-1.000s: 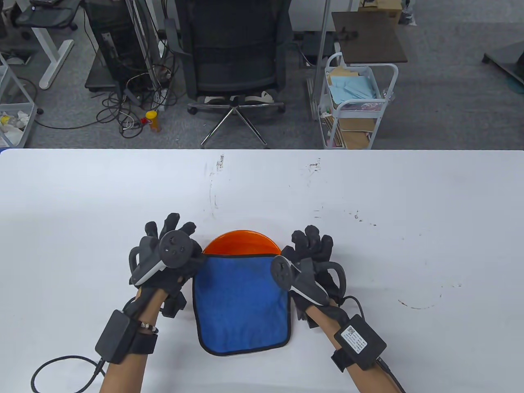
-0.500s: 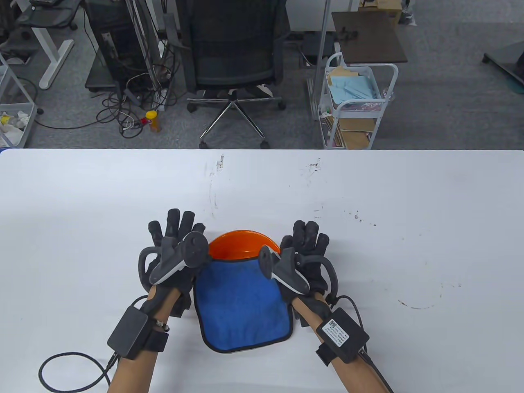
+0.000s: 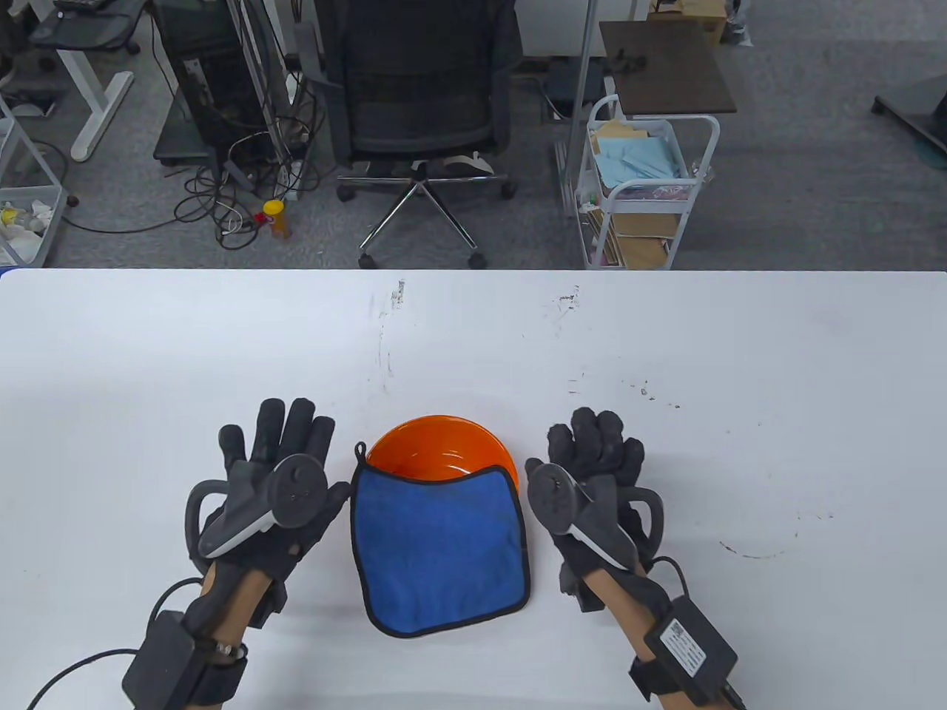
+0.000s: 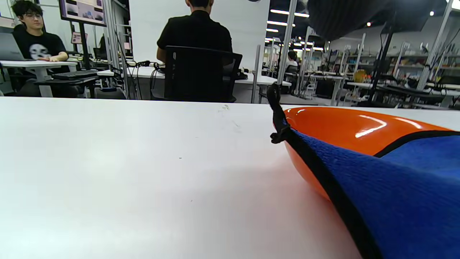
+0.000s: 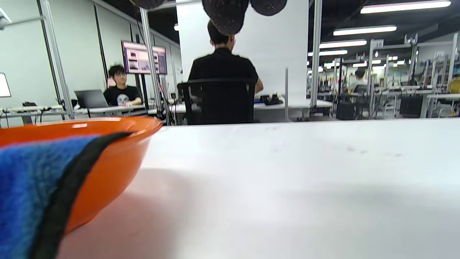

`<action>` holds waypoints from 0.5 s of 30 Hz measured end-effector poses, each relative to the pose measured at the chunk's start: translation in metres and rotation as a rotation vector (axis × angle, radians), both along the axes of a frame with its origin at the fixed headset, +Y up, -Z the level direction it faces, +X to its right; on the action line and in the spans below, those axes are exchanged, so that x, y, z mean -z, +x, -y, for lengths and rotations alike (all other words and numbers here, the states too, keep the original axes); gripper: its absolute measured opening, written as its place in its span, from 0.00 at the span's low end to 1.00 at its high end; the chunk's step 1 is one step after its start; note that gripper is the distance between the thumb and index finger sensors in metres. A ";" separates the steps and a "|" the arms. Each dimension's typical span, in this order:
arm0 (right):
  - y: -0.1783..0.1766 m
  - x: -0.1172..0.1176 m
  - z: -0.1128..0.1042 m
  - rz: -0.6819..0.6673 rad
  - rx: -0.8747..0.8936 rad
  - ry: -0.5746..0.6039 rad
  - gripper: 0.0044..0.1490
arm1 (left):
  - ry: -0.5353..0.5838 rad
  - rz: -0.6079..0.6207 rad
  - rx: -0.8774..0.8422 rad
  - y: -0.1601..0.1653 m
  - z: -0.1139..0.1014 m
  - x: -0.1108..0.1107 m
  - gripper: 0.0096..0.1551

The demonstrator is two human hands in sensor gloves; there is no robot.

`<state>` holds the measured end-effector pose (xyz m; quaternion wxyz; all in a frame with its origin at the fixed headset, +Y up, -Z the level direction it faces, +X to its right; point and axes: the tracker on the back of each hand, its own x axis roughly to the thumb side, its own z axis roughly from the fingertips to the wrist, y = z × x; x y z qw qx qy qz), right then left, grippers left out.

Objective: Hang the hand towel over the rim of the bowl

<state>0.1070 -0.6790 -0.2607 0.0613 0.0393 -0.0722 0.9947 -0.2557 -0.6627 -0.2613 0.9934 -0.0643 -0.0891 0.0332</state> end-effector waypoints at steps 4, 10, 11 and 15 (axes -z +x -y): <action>0.043 -0.033 -0.015 0.035 0.069 0.061 0.41 | -0.015 -0.014 -0.020 -0.017 0.009 -0.027 0.47; 0.070 -0.058 0.007 -0.054 0.020 0.014 0.45 | 0.105 -0.005 0.032 -0.034 0.033 -0.052 0.48; 0.072 -0.059 0.016 -0.046 0.017 -0.009 0.46 | 0.110 -0.008 0.009 -0.037 0.038 -0.055 0.48; 0.072 -0.056 0.045 -0.027 0.009 -0.065 0.48 | 0.119 0.000 0.012 -0.043 0.056 -0.060 0.48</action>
